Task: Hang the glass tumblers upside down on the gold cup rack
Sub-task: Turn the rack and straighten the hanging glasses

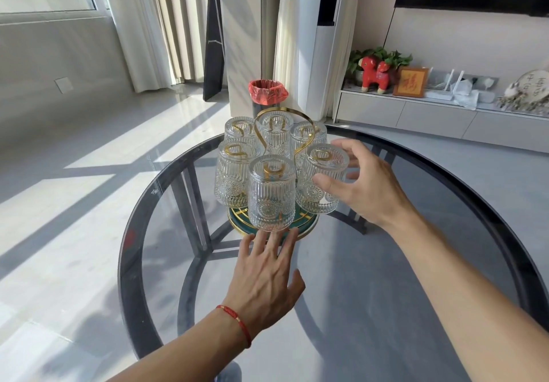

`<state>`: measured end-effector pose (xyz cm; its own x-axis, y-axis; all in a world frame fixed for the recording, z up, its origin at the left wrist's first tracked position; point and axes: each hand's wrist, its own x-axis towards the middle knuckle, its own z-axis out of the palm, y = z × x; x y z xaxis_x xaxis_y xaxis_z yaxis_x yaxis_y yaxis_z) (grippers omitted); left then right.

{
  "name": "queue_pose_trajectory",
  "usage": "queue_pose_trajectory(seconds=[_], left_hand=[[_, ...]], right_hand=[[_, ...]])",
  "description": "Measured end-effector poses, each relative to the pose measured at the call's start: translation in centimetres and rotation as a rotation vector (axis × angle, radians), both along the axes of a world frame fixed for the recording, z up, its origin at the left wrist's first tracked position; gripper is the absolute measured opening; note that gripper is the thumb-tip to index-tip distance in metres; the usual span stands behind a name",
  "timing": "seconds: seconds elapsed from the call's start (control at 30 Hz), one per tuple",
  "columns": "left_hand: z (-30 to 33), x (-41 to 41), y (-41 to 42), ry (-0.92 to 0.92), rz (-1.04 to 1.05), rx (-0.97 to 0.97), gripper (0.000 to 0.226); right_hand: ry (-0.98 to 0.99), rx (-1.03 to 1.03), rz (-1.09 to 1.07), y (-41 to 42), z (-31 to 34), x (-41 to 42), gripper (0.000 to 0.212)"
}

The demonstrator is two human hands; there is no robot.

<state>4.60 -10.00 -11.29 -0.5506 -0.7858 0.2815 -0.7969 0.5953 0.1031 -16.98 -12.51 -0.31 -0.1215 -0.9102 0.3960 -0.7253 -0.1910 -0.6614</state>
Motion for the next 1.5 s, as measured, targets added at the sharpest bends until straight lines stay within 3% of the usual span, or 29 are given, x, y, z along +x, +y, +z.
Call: queue_pose_trajectory(seconds=[0.4,0.6,1.07,1.33,1.5], left_hand=[[-0.1,0.0,-0.1,0.011,-0.001,0.008,0.068],[0.0,0.0,0.0,0.004,0.003,0.020,0.069],[0.2,0.1,0.1,0.009,0.003,0.015,0.068],[0.2,0.0,0.1,0.006,-0.002,0.010,0.068],[0.2,-0.1,0.2,0.002,0.008,0.014,0.069]], right_hand=[[0.178,-0.037,-0.022,0.1,0.4,-0.4,0.081],[0.375,-0.194,0.050,0.5,1.0,0.1,0.048],[0.380,-0.235,0.060,0.5,1.1,-0.2,0.036],[0.016,-0.205,0.030,0.3,1.7,0.4,0.033],[-0.155,-0.003,0.065,-3.2,4.3,-0.1,0.036]])
